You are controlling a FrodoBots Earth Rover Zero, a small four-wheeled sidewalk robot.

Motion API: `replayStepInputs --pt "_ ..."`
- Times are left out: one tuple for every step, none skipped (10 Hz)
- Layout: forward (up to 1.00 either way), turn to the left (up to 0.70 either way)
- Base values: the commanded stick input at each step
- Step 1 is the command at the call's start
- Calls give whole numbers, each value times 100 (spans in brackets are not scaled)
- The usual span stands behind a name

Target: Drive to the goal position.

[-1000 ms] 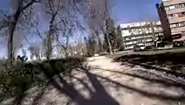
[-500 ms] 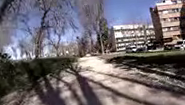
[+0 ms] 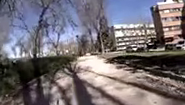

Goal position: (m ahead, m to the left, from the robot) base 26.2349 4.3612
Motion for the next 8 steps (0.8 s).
replayStepInputs --pt "100 0" --pt "100 0" --pt "100 0" --pt "100 0" --pt "100 0" --pt "100 0" --pt "100 0" --pt "100 0"
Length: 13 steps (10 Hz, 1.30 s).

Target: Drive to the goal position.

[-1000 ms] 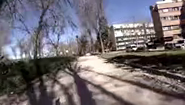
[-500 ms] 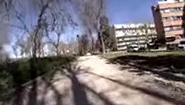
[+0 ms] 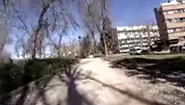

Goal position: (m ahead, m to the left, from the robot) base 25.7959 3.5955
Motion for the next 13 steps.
replayStepInputs --pt "100 0" --pt "100 0" --pt "100 0" --pt "100 0" --pt "100 0" --pt "100 0" --pt "99 0" --pt "98 0" --pt "98 0" --pt "98 0" --pt "98 0" --pt "98 0" --pt "98 0"
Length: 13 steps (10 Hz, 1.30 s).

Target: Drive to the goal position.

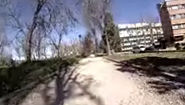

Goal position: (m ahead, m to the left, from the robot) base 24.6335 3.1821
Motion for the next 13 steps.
replayStepInputs --pt "98 0" --pt "96 0" --pt "89 0" --pt "84 0" --pt "84 0" --pt "84 0" --pt "84 0" --pt "84 0" --pt "84 0" --pt "84 0" --pt "84 0" --pt "84 0" --pt "84 0"
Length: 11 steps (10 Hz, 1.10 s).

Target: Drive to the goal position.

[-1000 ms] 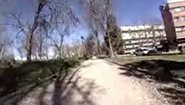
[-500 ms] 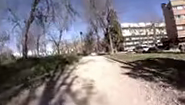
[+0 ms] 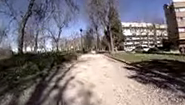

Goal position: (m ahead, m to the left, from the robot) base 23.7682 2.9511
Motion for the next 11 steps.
replayStepInputs --pt "84 0" --pt "84 0" --pt "84 0" --pt "84 0" --pt "84 0" --pt "84 0" --pt "84 0" --pt "84 0" --pt "84 0" --pt "84 0" --pt "84 0"
